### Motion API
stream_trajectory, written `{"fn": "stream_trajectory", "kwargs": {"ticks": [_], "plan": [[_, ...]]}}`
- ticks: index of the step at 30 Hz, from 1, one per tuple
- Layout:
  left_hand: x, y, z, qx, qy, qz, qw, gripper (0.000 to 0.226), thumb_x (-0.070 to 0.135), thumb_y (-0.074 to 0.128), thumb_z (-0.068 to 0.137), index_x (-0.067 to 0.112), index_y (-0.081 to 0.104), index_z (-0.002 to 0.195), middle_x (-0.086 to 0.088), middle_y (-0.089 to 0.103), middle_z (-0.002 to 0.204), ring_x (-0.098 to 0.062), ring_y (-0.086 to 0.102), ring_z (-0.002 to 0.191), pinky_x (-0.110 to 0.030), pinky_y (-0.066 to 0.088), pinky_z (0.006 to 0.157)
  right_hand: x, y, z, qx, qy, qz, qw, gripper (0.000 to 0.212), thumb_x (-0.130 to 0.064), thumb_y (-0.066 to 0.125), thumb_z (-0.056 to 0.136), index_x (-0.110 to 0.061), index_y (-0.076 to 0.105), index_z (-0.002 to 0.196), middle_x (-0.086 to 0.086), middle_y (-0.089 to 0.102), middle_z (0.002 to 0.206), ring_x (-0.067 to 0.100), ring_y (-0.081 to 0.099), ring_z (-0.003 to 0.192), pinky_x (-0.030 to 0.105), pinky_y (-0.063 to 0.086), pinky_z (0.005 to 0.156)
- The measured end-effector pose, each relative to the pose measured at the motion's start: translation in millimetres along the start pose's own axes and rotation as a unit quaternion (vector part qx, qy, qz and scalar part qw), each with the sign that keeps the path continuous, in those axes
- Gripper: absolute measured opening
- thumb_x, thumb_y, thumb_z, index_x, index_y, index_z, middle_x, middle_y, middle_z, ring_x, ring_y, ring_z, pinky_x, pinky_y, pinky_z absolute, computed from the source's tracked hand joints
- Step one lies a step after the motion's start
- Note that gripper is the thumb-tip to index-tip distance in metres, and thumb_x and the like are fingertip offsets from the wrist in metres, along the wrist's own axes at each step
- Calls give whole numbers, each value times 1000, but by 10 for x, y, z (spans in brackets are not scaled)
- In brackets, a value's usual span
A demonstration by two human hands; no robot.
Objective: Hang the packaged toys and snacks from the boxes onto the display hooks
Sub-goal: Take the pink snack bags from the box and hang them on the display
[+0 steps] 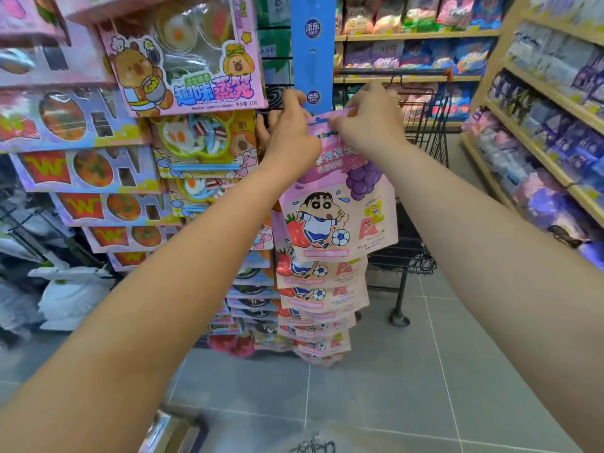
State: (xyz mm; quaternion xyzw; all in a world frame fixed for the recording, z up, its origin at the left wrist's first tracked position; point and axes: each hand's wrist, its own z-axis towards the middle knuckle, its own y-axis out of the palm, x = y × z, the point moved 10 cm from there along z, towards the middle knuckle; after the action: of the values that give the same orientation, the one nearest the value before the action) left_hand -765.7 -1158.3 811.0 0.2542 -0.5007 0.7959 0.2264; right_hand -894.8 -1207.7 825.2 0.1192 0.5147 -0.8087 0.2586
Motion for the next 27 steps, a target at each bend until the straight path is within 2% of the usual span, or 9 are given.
{"fn": "stream_trajectory", "kwargs": {"ticks": [3,5,8,10,13,16,18,23,27], "plan": [[15,46,-73,18,49,-19,998,67,-10,40,67,5,35,132,-10,46,125,-28,35,119,-38,29,105,89,74,11,-11,29,-4,999,37,-42,59,82,-7,64,93,9,55,111,30,44,117,36,37,88],[31,63,-181,50,91,-17,994,68,-14,41,65,-1,38,131,-18,39,131,-32,34,123,-34,29,106,170,180,-6,-39,56,-20,997,40,-46,61,80,-8,66,92,9,61,105,31,49,116,39,39,93],[-61,126,-340,56,116,-36,991,65,-15,39,62,-5,42,127,-22,39,131,-34,36,124,-30,26,107,202,204,-108,-39,68,-41,996,45,-50,64,77,-13,67,101,8,59,117,30,44,121,41,34,98],[-160,121,-466,71,130,-50,988,63,-15,34,61,-6,46,122,-22,44,126,-34,41,120,-35,31,107,112,40,-243,31,36,-53,997,43,-44,64,76,-16,61,109,6,50,124,27,40,122,38,31,97],[-423,67,-717,95,120,-99,983,55,-14,32,64,-6,51,115,-15,51,110,-28,52,104,-34,45,94,-288,-57,-572,136,-119,-10,984,23,-31,58,76,-14,61,90,8,57,102,28,52,101,36,35,82],[-884,-61,-1028,106,60,-123,985,40,-11,32,66,-4,61,93,-3,56,82,-19,58,72,-27,51,67,-836,360,-1038,101,-309,62,944,16,-25,53,72,-9,58,69,12,57,75,32,57,71,36,41,62],[-1299,-210,-1303,117,3,-103,988,34,-10,33,64,-5,63,79,0,54,69,-12,52,60,-14,45,60,-1182,767,-1357,37,-376,76,923,15,-23,52,71,-9,58,67,11,56,71,31,58,65,32,39,54],[-2600,-740,-2103,122,-195,-9,973,32,-16,40,70,-4,67,83,2,58,76,-12,54,74,-4,36,61,-2024,1815,-2138,-113,-454,111,877,10,-17,60,71,-7,58,68,13,57,72,33,59,70,34,42,52],[-3845,-1117,-2883,71,-357,-21,931,41,-16,37,70,-1,66,93,-9,61,81,-17,56,79,-23,44,69,-2735,2702,-2849,-264,-477,118,830,8,-14,57,72,-6,59,73,14,56,81,34,58,76,34,33,54]]}}
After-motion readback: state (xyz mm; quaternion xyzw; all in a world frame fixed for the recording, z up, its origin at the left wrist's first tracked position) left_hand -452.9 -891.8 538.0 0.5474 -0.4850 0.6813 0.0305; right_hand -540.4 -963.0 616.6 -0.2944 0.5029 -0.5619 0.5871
